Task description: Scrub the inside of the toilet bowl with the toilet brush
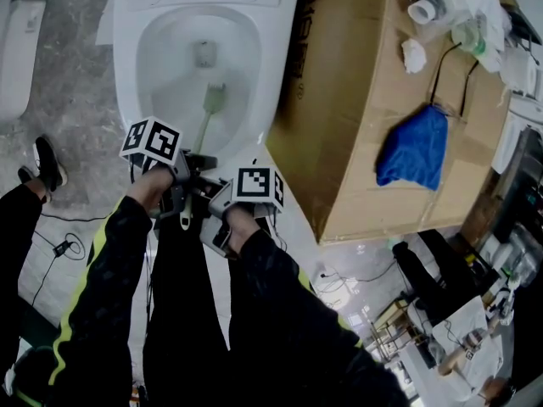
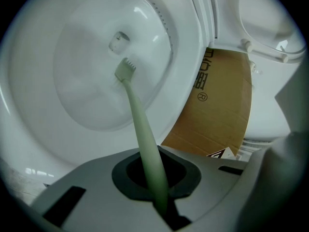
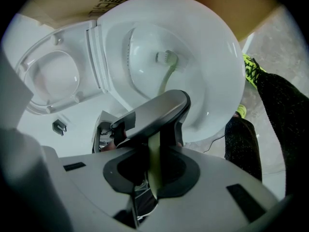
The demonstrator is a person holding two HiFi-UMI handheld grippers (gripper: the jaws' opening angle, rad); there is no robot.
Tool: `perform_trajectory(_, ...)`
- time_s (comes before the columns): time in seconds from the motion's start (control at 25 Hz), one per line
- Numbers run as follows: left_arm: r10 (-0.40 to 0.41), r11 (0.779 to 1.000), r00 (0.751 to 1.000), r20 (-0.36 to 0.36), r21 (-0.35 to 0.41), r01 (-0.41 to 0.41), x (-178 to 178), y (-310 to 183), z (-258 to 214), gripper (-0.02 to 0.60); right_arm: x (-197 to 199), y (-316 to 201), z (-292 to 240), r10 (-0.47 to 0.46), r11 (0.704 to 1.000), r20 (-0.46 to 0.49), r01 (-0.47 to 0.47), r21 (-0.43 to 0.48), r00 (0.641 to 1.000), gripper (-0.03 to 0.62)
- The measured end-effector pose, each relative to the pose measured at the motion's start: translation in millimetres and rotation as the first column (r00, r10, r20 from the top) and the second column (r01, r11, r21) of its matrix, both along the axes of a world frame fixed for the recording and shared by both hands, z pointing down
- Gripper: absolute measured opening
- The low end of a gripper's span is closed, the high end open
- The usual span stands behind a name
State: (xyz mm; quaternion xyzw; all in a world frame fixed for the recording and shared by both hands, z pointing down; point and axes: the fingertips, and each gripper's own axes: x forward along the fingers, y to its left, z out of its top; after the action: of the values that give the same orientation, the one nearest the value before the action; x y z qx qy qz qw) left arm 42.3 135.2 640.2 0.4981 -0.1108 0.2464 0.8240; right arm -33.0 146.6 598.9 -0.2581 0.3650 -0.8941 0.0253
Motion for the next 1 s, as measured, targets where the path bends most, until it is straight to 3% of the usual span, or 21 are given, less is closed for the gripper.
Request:
perform_trajectory(0.36, -0.055, 0.998, 0.996, 0.065, -0.029, 0.057, -24.8, 11.0, 4.0, 0.011, -20.8, 13.9, 0.1, -0.038, 0.999, 0.057, 0.04, -0.035, 0.998, 0.057)
perform_trajectory(1.0, -0.202, 0.979, 0.97, 0.135, -0.005, 0.205, -53.6, 4.2, 7.4, 0.011, -43.4, 17.5, -1.2, -0.156, 0.987, 0.114, 0.16, -0.032, 0.981, 0.057)
